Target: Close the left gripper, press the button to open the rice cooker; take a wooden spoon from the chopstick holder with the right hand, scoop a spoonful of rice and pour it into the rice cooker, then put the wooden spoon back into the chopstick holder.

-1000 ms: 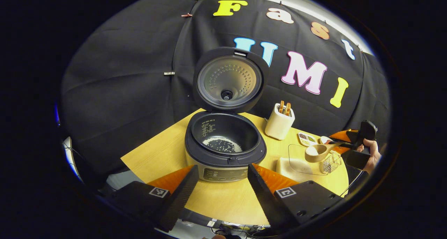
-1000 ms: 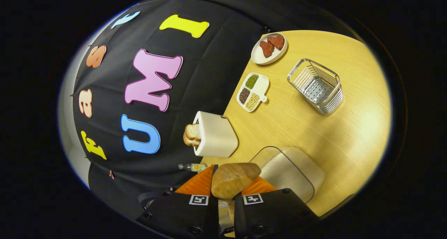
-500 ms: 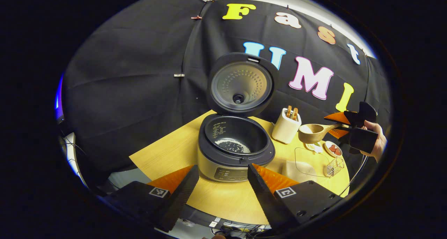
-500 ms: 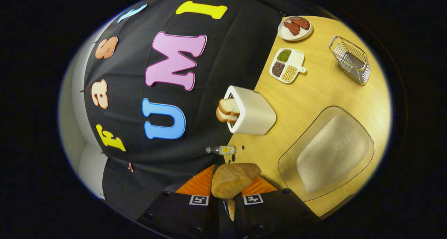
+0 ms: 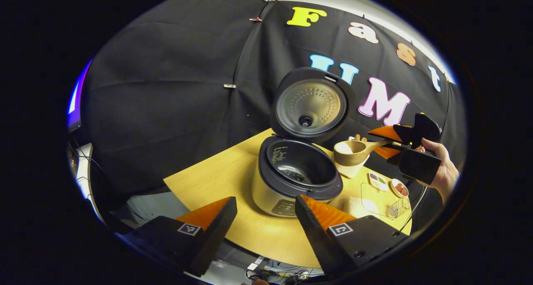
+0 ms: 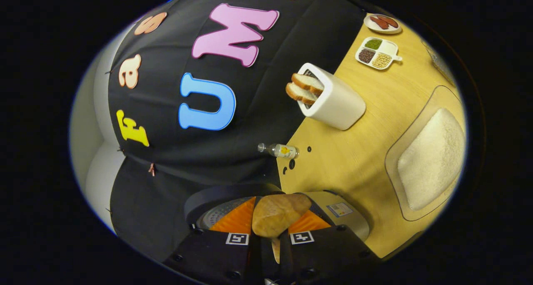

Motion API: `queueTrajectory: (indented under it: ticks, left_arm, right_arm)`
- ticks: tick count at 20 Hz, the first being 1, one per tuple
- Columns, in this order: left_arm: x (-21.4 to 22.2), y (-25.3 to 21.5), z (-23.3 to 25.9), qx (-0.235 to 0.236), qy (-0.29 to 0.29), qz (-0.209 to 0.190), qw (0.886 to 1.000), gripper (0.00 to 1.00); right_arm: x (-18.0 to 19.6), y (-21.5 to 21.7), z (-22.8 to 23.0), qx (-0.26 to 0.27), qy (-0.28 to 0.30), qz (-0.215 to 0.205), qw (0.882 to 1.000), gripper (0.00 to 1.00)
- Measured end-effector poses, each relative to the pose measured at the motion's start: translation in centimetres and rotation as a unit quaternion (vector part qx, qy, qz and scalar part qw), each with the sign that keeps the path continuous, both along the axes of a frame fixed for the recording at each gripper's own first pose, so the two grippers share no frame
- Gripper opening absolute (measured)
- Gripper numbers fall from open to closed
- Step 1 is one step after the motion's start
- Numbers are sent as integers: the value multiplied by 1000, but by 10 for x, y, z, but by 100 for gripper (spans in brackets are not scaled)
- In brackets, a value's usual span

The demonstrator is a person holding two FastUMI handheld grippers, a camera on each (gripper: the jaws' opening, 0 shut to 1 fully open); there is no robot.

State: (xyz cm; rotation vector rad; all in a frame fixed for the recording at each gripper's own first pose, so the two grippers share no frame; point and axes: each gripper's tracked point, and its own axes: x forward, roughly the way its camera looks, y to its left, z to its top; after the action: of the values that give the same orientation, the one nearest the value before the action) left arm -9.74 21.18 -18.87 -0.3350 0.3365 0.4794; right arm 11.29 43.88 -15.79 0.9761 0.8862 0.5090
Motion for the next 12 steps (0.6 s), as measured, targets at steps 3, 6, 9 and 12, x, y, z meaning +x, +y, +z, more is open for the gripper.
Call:
queueTrajectory:
  ticks: [3,6,9,12]
  left_arm:
    - [-6,11,3,-1,-6,9,1000,92]
    - [-11,22,-2,-2,-7,20,1000,95]
    - [-14,31,0,0,-7,28,1000,95]
    - [-18,36,-5,1,-4,32,999,95]
  right_arm:
    - [-6,30,-3,-45,-62,35,996,21]
    - [-13,54,-11,-89,-128,68,985,21]
    - [-19,70,-18,-130,-185,101,969,21]
    - [-18,86,-19,-144,-219,115,958,21]
